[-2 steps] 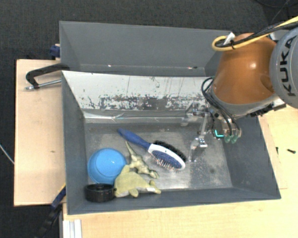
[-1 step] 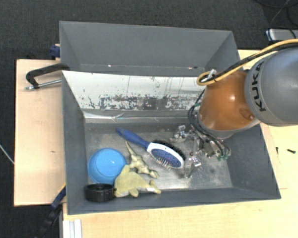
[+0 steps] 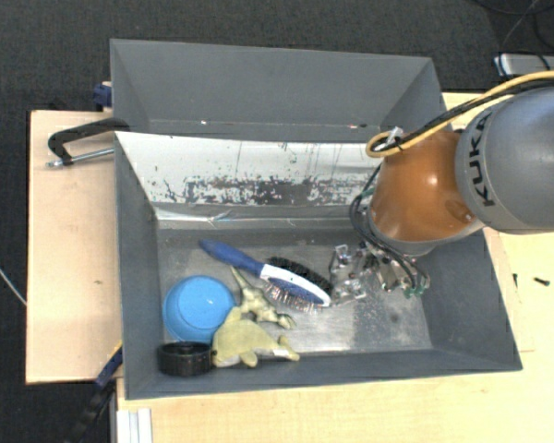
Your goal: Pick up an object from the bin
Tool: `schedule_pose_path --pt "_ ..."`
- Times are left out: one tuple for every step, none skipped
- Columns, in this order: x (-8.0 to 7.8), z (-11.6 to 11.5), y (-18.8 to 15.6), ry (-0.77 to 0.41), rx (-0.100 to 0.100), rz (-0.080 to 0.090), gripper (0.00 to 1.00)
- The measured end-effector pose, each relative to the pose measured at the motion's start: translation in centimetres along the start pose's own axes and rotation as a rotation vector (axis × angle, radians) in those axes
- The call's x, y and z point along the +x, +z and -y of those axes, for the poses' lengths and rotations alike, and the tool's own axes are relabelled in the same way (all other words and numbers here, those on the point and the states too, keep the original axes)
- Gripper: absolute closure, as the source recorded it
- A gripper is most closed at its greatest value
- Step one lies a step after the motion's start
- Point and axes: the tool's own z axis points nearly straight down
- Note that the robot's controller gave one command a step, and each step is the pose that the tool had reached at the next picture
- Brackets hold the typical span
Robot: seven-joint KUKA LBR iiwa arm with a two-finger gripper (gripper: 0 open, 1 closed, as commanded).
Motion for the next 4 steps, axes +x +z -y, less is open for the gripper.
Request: schedule_pose_path --pt "0.8 -0.4 -19.2 -0.084 0.005 0.015 1.0" --pt "-3.6 -3.2 -12.1 0.059 -0.002 -0.002 1.0" --pt "-3.5 -3.0 -12.4 0.061 0.0 0.002 0.0" --pt "0.4 -4.7 0.8 0.039 0.001 0.009 0.0"
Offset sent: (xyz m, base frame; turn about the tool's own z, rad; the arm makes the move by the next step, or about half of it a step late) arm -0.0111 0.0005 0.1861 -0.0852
